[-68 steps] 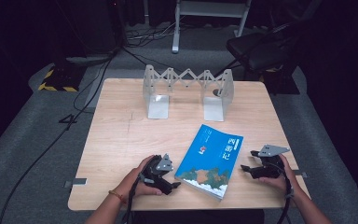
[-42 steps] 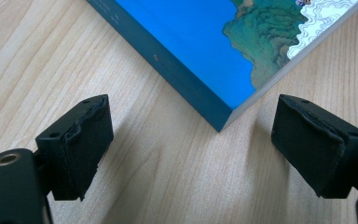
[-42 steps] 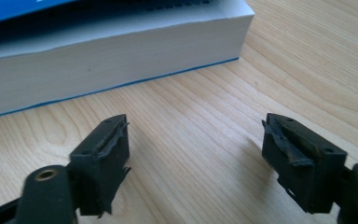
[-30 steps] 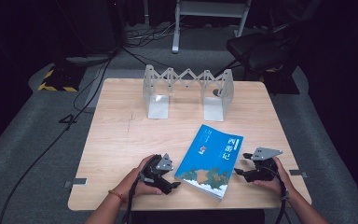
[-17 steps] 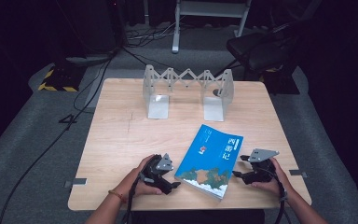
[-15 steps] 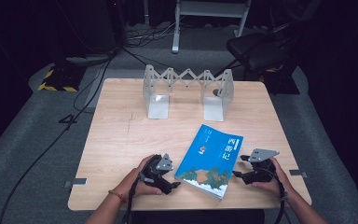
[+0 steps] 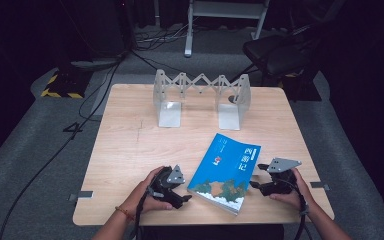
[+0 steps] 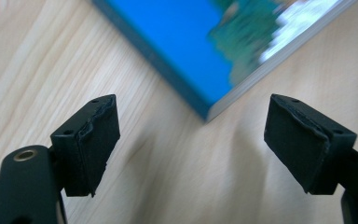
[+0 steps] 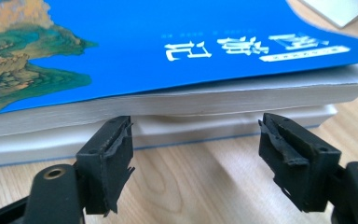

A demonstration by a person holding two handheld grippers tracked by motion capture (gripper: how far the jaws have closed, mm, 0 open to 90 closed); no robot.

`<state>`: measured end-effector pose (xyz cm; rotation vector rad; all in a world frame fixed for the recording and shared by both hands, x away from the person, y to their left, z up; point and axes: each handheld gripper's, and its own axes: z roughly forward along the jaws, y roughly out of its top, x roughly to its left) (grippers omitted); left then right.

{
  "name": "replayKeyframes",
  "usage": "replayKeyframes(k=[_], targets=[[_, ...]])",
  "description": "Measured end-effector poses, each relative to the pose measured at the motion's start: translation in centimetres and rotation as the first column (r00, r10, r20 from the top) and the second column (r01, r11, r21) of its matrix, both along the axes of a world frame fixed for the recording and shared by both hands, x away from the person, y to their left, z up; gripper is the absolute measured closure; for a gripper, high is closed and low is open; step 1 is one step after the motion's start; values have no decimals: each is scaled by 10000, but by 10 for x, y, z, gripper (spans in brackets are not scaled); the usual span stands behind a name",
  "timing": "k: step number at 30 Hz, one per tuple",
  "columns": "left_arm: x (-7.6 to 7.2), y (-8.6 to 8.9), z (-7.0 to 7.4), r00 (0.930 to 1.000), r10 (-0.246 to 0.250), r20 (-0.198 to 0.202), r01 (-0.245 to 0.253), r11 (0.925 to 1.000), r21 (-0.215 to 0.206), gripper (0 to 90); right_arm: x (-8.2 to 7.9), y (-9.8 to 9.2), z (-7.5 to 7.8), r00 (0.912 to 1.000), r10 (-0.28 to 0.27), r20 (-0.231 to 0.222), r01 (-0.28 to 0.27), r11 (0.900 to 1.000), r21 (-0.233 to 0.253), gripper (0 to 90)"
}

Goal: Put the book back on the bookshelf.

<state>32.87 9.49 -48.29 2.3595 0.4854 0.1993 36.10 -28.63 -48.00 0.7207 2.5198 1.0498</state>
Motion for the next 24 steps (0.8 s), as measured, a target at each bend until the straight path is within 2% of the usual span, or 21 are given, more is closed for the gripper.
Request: replayKeyframes(k=[3,6,9,11,15,16,20,21,22,23,24], targets=[[-10,-12,10,9977,-355,571,352,9994,71,192,1,4,5,9998,12,180,-12,10000,14,265],[-20,-28,19,9929,-828,851,841,9964,-113,193,3,7,10,9996,-3,296,-1,9999,126,265],[-27,-44,22,9891,-1140,928,1168,9929,-245,199,3,9,14,9991,-2,425,-7,9998,216,266],[-31,-54,22,9862,-1320,998,1335,9910,-80,199,3,10,16,9990,-36,453,22,9996,297,266],[-38,-70,17,9829,-1677,756,1661,9857,269,190,4,13,22,9989,-171,426,148,9984,554,271],[-39,-73,16,9843,-1609,728,1581,9865,433,191,4,14,24,9988,-180,450,153,9981,604,272],[-42,-85,11,9885,-1264,829,1217,9908,597,180,5,21,32,9971,-195,730,151,9981,601,271],[-41,-89,11,9898,-1093,913,1054,9934,457,175,5,23,34,9967,-203,781,159,9982,576,271],[-40,-93,12,9926,-925,787,912,9956,198,175,4,25,36,9964,-237,819,193,9983,542,271],[-39,-100,14,9925,-832,891,837,9965,-23,175,5,28,39,9959,-264,869,214,9981,583,271],[-39,-100,14,9925,-832,891,837,9965,-23,180,5,28,39,9959,-264,869,214,9981,583,271]])
